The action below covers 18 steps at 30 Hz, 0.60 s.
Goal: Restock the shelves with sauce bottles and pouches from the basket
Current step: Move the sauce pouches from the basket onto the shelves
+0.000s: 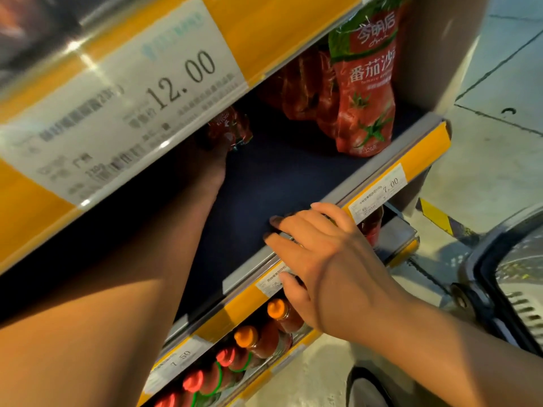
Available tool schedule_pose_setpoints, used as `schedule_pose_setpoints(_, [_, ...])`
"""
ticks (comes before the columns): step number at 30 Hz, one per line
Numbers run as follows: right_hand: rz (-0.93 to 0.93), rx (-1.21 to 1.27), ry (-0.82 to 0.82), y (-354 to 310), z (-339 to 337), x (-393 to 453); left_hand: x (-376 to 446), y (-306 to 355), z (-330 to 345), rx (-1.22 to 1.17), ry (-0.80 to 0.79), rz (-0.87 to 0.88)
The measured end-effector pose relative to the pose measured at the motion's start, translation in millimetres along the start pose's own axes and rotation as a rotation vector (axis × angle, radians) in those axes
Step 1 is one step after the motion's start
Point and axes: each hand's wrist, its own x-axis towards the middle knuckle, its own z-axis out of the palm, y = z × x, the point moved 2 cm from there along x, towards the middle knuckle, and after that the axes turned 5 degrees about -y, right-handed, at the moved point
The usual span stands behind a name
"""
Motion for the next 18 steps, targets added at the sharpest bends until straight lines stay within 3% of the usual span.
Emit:
schedule_pose_setpoints(3, [0.028, -0.078, -0.038, -3, -4, -1, -15, -2, -9, -0.154, -0.178, -0.022])
schedule_pose_setpoints(10, [0.124, -0.132, -0.252, -13, -21, 5, -112, -7, -74, -0.291, -0.246, -0.065])
schedule_pose_setpoints(15, [0.149, -0.218, -0.344, -26, -35, 12, -199, -22, -154, -0.157, -0.36, -0.021])
schedule_pose_setpoints(18, [0.189, -0.206, -0.43, -52, -40, 22, -257, -32, -215, -0.086, -0.33, 0.005])
